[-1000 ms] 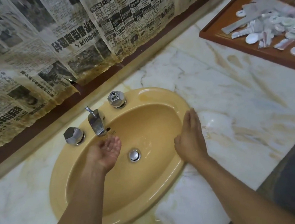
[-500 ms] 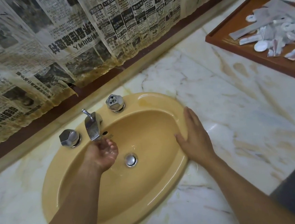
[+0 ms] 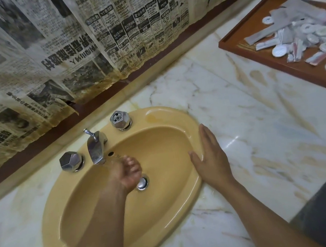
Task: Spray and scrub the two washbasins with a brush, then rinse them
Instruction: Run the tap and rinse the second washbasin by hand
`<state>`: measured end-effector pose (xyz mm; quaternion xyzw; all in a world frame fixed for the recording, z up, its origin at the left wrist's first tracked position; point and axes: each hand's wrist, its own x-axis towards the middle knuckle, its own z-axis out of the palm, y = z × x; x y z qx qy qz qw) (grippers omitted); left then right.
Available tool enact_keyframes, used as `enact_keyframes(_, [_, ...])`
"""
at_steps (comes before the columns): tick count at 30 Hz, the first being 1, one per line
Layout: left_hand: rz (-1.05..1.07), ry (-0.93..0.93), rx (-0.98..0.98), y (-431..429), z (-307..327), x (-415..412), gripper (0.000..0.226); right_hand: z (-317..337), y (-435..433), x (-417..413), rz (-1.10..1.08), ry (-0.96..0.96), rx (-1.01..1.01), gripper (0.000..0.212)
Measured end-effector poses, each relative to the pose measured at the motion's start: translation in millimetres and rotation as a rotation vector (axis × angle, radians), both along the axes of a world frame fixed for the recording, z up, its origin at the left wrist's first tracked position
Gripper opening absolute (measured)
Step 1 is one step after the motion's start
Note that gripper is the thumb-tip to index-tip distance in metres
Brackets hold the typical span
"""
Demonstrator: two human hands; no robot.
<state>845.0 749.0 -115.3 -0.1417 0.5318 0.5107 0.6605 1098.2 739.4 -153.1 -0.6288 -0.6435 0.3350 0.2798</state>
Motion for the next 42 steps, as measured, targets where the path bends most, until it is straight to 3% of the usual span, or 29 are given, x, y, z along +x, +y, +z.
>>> enact_keyframes(3, [-0.385, 0.18, 0.089, 2.5, 28.1, 67.2, 0.037, 0.8, -1.4, -13.3, 0.026, -0.082, -0.014, 0.088])
enact_keyframes(5, [-0.515, 0.387, 0.162, -4.0, 43.0, 98.8, 0.048, -0.8, -0.6, -26.2, 0.043, -0.228, -0.011, 0.09])
enact_keyframes(8, [-0.419, 0.656, 0.169, -18.5, 40.6, 97.2, 0.042, 4.9, 28.1, -32.6, 0.022, -0.313, 0.02, 0.085])
enact_keyframes(10, [-0.296, 0.7, 0.105, -28.7, 32.4, 71.6, 0.039, 10.3, 53.8, -29.6, 0.042, -0.32, 0.015, 0.079])
enact_keyframes(13, [-0.147, 0.605, 0.009, -41.6, 17.2, 25.2, 0.037, 7.9, 40.4, -31.9, 0.021, -0.347, 0.003, 0.078])
enact_keyframes(16, [0.063, 0.365, -0.005, -38.8, 11.9, -14.7, 0.036, -0.7, -16.0, -41.5, -0.002, -0.429, 0.061, 0.078])
enact_keyframes(19, [0.225, 0.164, -0.023, -30.6, 5.0, -37.5, 0.036, 2.9, 7.2, -39.1, 0.08, -0.551, -0.015, 0.082])
enact_keyframes(23, [0.217, 0.101, -0.059, -20.7, 3.4, -40.3, 0.034, 9.2, 90.6, -39.9, 0.27, -0.661, -0.059, 0.089])
enact_keyframes(26, [0.21, 0.045, -0.04, -13.5, 5.1, -41.6, 0.03, 6.4, 88.7, -37.1, 0.324, -0.685, -0.032, 0.085])
enact_keyframes(32, [0.171, 0.043, -0.039, -5.7, 7.0, -50.8, 0.016, -4.0, 20.8, -20.6, 0.248, -0.541, -0.008, 0.079])
enact_keyframes(36, [0.082, 0.078, -0.04, 0.5, 7.7, -51.3, 0.022, 3.1, 50.7, -23.5, 0.166, -0.385, -0.007, 0.087])
enact_keyframes(39, [0.107, 0.039, -0.034, 2.1, 5.4, -49.7, 0.022, 3.4, 70.0, -19.6, 0.079, -0.181, 0.003, 0.094])
enact_keyframes(42, [0.117, 0.035, -0.05, 2.4, 3.5, -47.4, 0.02, 0.2, 66.8, -17.3, 0.042, -0.108, 0.025, 0.098])
